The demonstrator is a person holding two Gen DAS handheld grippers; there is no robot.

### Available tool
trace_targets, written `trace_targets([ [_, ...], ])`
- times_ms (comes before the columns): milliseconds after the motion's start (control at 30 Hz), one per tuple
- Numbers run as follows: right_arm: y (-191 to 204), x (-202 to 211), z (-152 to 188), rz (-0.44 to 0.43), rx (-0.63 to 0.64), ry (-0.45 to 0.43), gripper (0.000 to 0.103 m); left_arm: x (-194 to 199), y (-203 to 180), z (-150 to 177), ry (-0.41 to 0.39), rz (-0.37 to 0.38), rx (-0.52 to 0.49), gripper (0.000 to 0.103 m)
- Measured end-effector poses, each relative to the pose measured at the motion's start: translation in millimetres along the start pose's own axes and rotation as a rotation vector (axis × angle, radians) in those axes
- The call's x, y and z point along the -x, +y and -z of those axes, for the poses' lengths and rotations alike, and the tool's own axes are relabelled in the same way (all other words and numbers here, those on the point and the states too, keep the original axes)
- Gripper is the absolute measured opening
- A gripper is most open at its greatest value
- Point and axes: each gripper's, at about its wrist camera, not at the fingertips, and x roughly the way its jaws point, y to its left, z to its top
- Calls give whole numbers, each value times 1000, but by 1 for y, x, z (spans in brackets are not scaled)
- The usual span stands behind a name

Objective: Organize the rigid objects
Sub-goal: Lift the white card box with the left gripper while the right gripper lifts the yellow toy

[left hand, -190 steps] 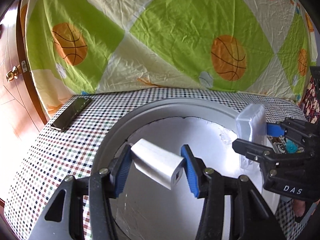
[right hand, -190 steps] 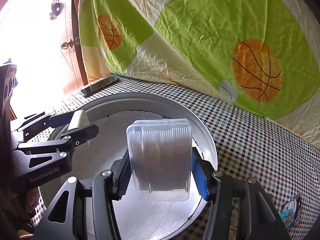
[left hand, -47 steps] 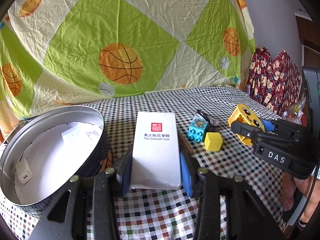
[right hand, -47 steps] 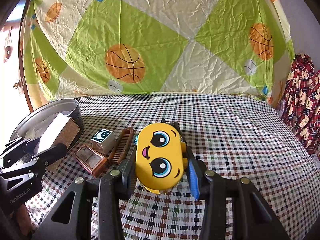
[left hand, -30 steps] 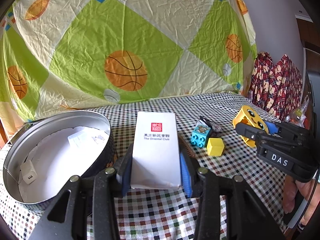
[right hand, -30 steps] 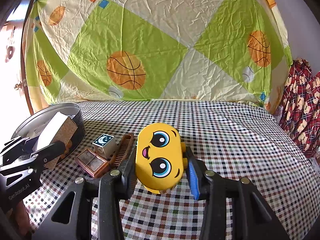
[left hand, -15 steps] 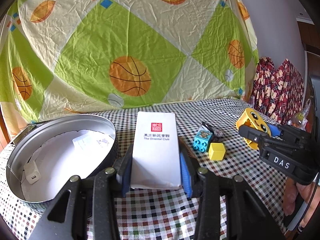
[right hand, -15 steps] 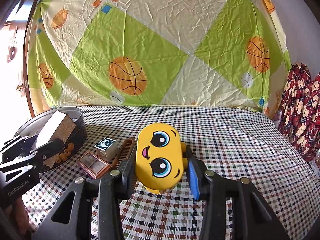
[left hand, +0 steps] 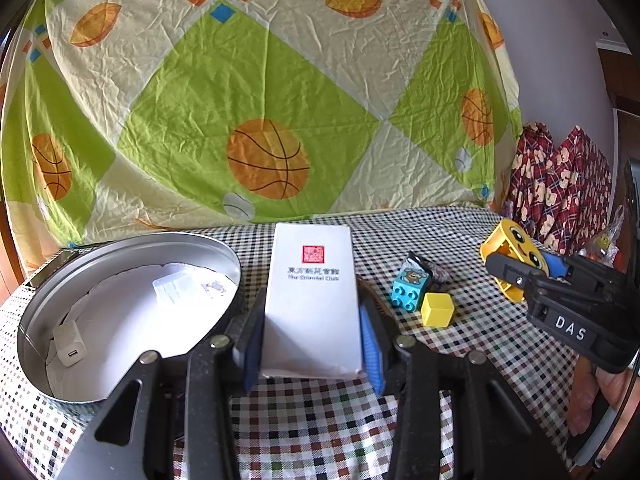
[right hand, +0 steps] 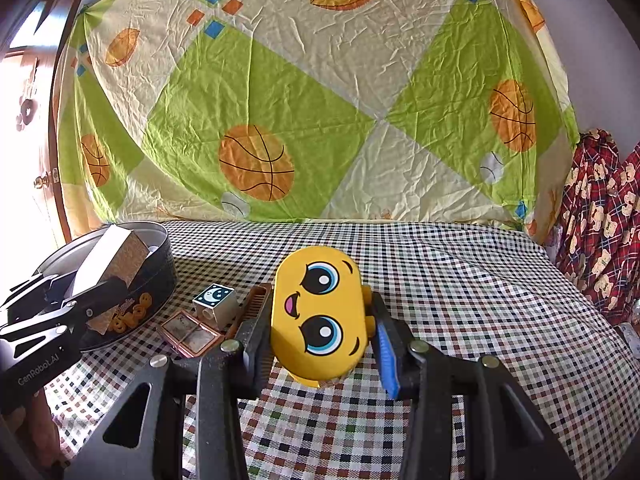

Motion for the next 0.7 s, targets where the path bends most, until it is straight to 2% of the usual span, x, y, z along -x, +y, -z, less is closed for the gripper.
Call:
trace_targets([
  [400,0,5,0,11,-1,-26,45,5,-1,-1,-27,-12,-7,40],
  [700,2,22,0,38,-5,-110,45,12,-4,-1,-64,-21,-20,40],
])
